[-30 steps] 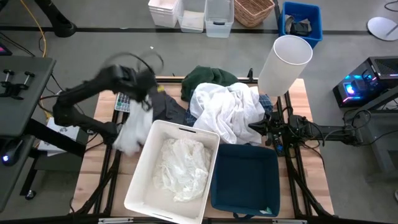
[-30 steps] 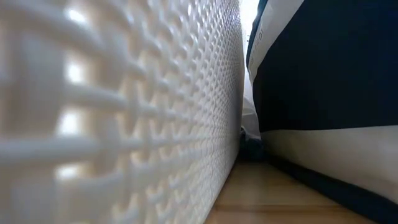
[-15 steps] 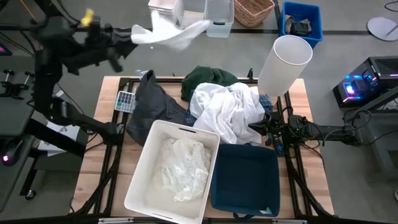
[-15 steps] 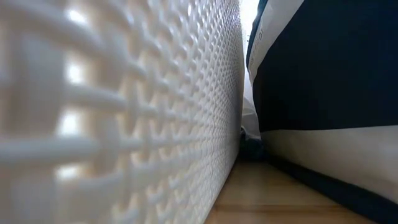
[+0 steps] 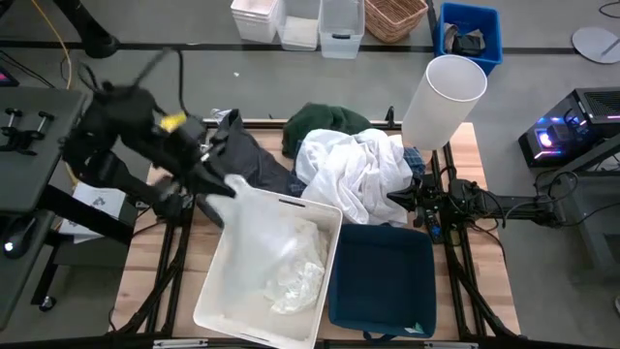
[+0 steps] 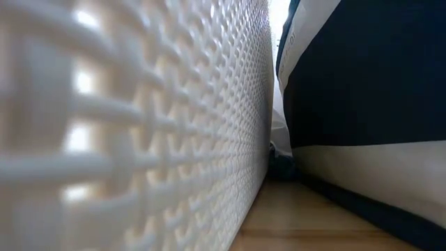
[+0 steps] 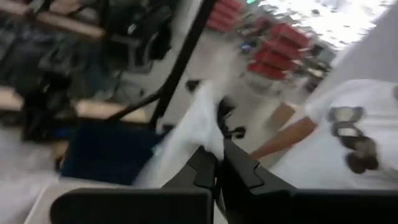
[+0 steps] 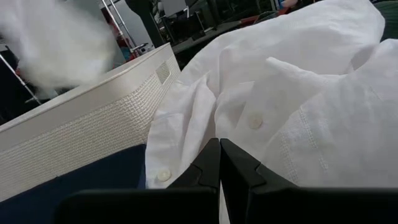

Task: Sort clothes
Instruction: Put the white pants into the white laundry bin

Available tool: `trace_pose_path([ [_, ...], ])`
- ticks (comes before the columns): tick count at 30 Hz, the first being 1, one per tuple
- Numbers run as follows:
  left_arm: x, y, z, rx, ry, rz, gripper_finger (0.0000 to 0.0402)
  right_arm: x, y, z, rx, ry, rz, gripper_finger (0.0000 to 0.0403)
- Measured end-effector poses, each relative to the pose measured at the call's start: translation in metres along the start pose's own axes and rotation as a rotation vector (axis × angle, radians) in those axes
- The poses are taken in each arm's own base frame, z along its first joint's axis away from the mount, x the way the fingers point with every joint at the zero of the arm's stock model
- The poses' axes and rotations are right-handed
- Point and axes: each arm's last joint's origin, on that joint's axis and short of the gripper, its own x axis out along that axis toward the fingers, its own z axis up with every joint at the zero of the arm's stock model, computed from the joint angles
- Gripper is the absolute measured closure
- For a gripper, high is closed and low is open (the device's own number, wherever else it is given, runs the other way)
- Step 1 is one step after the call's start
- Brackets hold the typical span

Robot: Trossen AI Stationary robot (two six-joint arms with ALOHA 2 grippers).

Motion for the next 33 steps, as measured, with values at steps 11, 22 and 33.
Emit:
trace_pose_path([
  [11,0.063,0.028,-0.04,-0.075,0.095,0.08,0.0401,0.0,0.0,0.0,0.0,0.0,0.0,0.0402],
  [22,0.063,0.03,-0.046,-0.195,0.163,0.059,0.0399,0.0,0.0,0.0,0.0,0.0,0.0,0.0402],
  [33,0.062,0.024,-0.059,-0.36,0.252,0.105,0.0381,0.0,0.0,0.0,0.0,0.0,0.0,0.0402],
])
